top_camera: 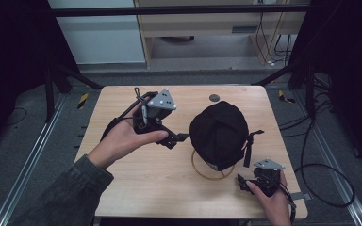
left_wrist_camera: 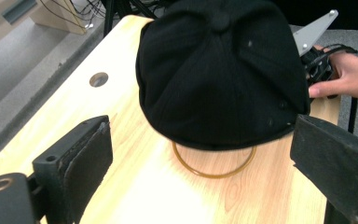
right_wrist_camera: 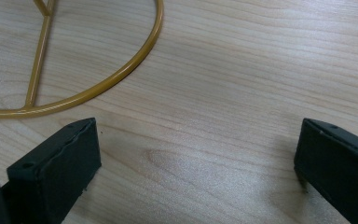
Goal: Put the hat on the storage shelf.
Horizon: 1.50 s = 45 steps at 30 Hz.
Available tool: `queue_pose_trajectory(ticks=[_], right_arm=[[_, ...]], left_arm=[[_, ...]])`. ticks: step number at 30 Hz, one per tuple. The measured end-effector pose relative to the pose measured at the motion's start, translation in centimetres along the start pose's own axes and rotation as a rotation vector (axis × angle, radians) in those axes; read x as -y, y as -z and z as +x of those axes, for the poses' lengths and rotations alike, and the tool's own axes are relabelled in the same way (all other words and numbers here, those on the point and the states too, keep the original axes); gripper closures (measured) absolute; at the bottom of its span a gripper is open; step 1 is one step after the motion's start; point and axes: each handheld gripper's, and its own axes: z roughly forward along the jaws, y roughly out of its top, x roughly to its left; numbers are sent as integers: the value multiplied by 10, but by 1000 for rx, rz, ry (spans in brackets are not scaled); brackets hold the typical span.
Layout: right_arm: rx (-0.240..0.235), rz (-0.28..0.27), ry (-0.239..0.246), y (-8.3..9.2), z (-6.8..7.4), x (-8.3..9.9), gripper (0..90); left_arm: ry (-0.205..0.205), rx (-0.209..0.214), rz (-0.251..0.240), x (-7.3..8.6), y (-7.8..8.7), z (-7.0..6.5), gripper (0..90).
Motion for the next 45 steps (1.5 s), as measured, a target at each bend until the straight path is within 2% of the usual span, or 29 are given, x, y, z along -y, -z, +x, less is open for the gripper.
queue_pose_trajectory(ticks=[3,12,17,18,19,21,24,27,28,29,34,37,43,44,45], right_arm=[[0,0,1,0,0,0,5],[-2,0,-1,0,0,0,5],[-2,-1,4,0,0,0,5],[-2,0,-1,0,0,0,5],[-2,-1,4,0,0,0,5],[-2,0,-2,0,0,0,5],[-2,-1,2,0,0,0,5],[-2,-1,3,0,0,0,5],[-2,-1,3,0,0,0,5],[-2,-1,3,0,0,0,5],[-2,-1,3,0,0,0,5],[-2,-1,2,0,0,0,5],[-1,-1,3,0,0,0,5],[-1,-1,3,0,0,0,5],[-1,-1,3,0,0,0,5]], left_arm=[[8,-16,-2,5,2,1,47],[21,-15,-11,33,10,0,44],[28,-55,-11,53,10,1,45],[28,-55,-11,53,10,1,45],[22,-65,2,63,9,0,45],[18,-62,19,72,9,0,45],[-7,-87,54,85,8,0,45],[2,-92,70,101,8,0,45],[2,-92,70,101,8,0,45],[14,-95,78,112,7,0,45],[43,-80,87,140,0,-1,44],[33,-90,118,155,-5,-2,47],[69,-87,153,186,-15,-1,45],[69,-87,153,186,-15,-1,45],[78,-85,165,195,-19,-3,45]])
